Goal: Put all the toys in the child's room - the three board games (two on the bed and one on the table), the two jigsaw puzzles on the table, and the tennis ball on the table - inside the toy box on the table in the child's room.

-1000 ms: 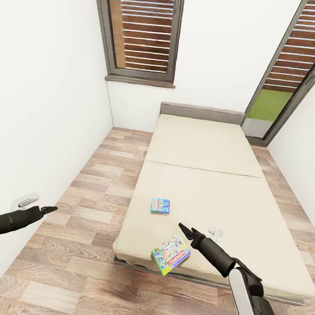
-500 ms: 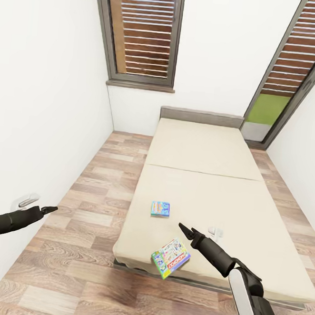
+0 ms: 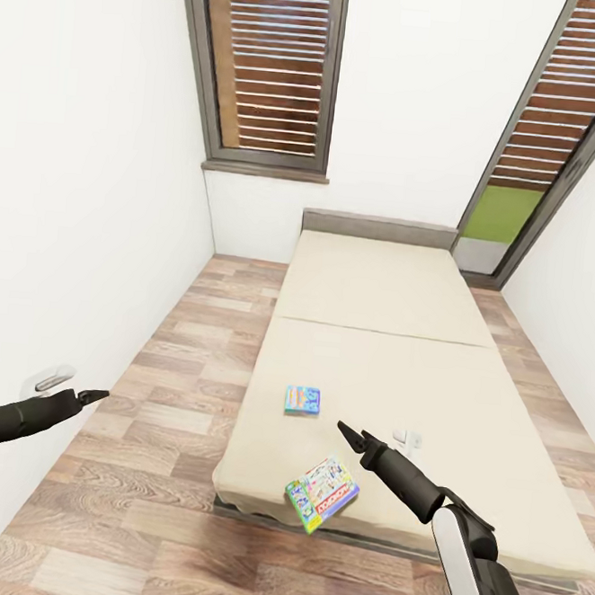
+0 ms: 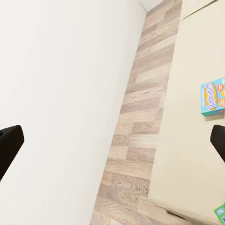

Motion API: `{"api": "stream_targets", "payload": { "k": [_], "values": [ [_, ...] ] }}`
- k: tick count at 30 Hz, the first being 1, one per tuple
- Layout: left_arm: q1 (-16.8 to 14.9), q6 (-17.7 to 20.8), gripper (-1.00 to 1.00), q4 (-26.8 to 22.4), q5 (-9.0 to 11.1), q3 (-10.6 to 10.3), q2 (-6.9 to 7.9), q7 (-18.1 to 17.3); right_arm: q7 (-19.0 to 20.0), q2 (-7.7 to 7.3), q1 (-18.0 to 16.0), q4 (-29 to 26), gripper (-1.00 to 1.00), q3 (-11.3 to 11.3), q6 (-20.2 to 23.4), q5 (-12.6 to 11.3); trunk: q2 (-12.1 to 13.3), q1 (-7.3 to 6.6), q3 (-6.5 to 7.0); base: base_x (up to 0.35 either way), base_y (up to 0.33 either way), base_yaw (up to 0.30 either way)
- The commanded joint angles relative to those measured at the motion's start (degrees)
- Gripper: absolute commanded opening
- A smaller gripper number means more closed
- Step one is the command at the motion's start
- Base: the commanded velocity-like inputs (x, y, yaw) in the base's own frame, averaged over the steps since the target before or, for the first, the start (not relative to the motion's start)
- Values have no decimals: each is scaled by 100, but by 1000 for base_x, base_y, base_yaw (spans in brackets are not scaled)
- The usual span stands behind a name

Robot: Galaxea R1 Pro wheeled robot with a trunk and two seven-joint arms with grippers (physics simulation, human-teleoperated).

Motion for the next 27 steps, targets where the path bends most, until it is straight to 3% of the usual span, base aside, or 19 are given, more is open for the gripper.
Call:
{"api": "stream_targets", "payload": {
  "k": [1,27],
  "values": [
    [-6,41,100,-4,2,8,0,-17,12,6,-4,-3,100,-15,49,-35,-10,3,0,0,0,0],
    [-6,38,100,-5,2,8,-2,-17,14,6,-4,-3,100,-15,49,-35,-10,3,245,0,0,0]
  ]
}}
